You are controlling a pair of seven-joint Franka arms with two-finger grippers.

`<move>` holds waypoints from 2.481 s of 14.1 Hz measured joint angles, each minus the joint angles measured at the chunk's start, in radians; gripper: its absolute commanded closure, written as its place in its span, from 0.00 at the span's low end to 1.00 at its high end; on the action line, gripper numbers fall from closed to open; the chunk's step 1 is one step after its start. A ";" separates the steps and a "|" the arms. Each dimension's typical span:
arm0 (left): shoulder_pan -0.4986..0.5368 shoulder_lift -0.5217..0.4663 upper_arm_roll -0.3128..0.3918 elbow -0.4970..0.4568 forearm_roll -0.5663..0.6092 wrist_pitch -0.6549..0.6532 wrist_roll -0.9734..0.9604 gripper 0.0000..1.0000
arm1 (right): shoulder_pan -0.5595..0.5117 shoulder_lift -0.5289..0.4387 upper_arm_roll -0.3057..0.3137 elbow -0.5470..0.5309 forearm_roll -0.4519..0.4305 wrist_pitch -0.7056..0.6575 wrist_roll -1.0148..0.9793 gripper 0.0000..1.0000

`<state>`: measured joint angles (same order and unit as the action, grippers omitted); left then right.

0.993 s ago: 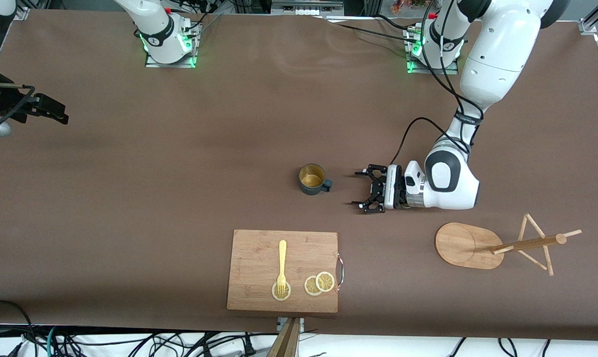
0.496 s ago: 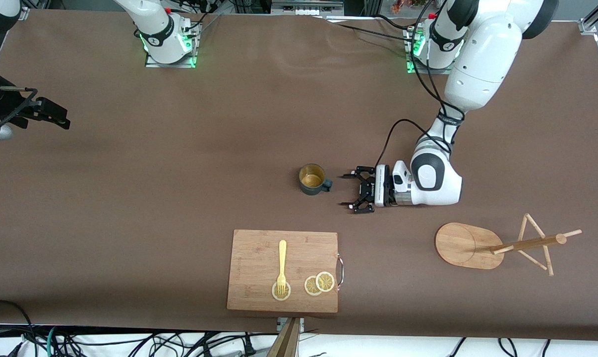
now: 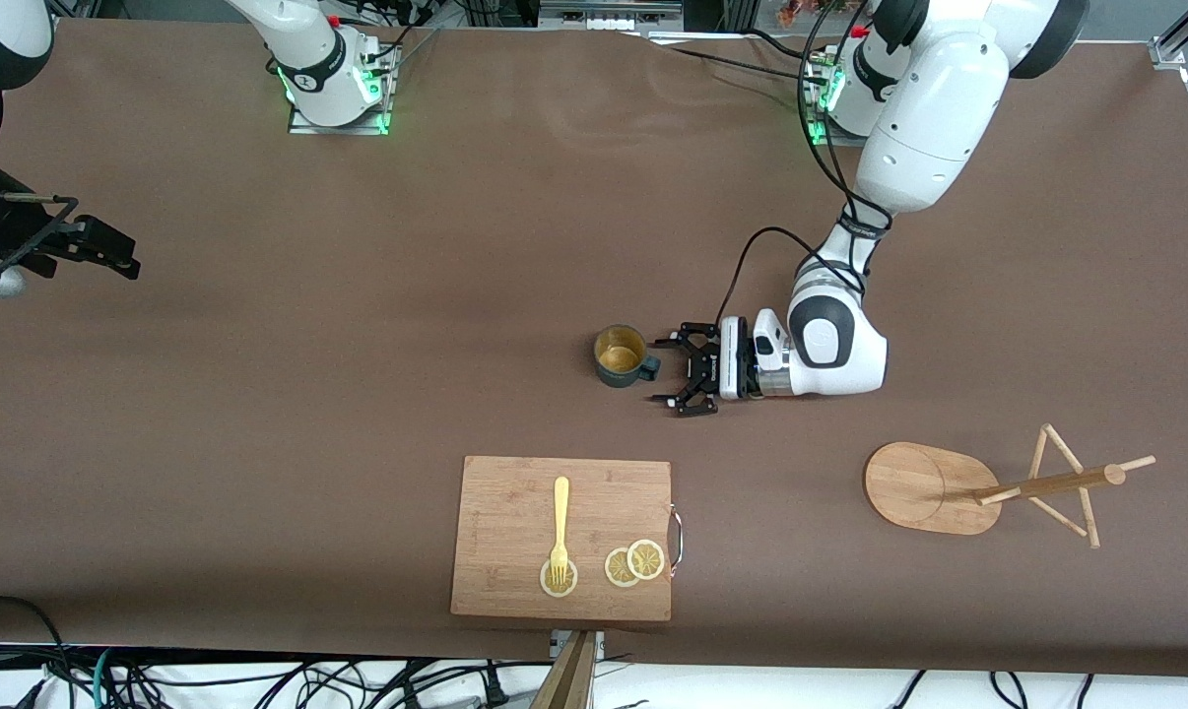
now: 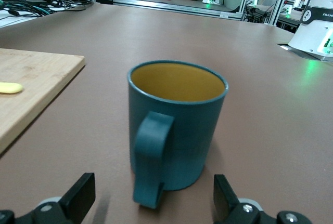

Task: Pass cup and hang on rack
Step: 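Move the left gripper to the mug handle, then close the left gripper on the teal mug handle, then lift the mug by its handle with the left gripper toward the rack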

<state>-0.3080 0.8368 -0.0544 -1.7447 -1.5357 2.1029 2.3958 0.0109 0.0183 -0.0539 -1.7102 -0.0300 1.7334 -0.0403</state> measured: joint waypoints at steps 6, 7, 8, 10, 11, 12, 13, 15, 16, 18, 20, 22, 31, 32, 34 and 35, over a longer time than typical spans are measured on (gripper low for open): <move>0.000 0.000 -0.013 -0.018 -0.036 0.001 0.015 0.00 | 0.000 0.000 0.000 0.000 0.006 0.001 0.001 0.00; 0.000 0.000 -0.019 -0.018 -0.040 0.004 0.016 0.00 | 0.000 0.001 0.000 0.000 0.007 0.001 0.001 0.00; -0.001 0.000 -0.025 -0.018 -0.041 0.008 0.017 0.00 | 0.000 0.001 0.000 0.000 0.007 0.001 0.001 0.00; -0.001 0.000 -0.033 -0.019 -0.041 0.020 0.017 0.00 | 0.000 0.001 0.000 0.000 0.007 0.001 0.002 0.00; -0.001 0.000 -0.035 -0.022 -0.042 0.025 0.017 0.09 | 0.000 0.001 0.000 0.000 0.007 0.001 0.002 0.00; -0.001 0.000 -0.037 -0.024 -0.047 0.028 0.019 0.24 | 0.000 0.001 0.000 0.000 0.007 0.001 0.002 0.00; -0.001 0.000 -0.040 -0.027 -0.053 0.029 0.022 0.45 | 0.000 0.001 0.000 0.000 0.007 0.001 0.002 0.00; -0.001 0.000 -0.045 -0.029 -0.055 0.032 0.028 0.84 | 0.000 0.001 0.000 0.000 0.007 0.001 0.002 0.00; 0.000 0.000 -0.044 -0.030 -0.055 0.034 0.033 0.90 | 0.000 0.001 0.000 0.000 0.007 0.001 0.002 0.00; 0.001 0.000 -0.044 -0.033 -0.055 0.036 0.041 1.00 | 0.000 0.001 0.000 0.000 0.008 0.001 0.002 0.00; 0.003 0.000 -0.042 -0.033 -0.056 0.037 0.043 1.00 | 0.000 0.001 0.000 0.000 0.008 0.001 0.002 0.00; 0.011 -0.001 -0.041 -0.033 -0.058 0.037 0.038 1.00 | 0.000 0.001 0.000 0.000 0.008 0.001 0.002 0.00; 0.161 -0.182 0.014 -0.022 0.239 -0.174 -0.650 1.00 | 0.000 0.001 0.000 0.000 0.008 0.002 0.002 0.00; 0.176 -0.218 0.043 -0.023 0.278 -0.247 -0.743 1.00 | 0.000 0.002 0.000 0.000 0.008 0.002 0.002 0.00; 0.203 -0.267 0.119 -0.027 0.307 -0.410 -0.879 1.00 | 0.000 0.002 0.000 0.000 0.008 0.002 0.002 0.00; 0.214 -0.279 0.170 -0.029 0.310 -0.499 -0.933 1.00 | 0.000 0.002 0.000 0.000 0.008 0.002 0.002 0.00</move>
<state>-0.0940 0.5577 0.1156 -1.7738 -1.2255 1.6038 1.4628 0.0112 0.0199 -0.0538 -1.7100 -0.0221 1.7355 -0.0379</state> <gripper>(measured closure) 0.789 0.000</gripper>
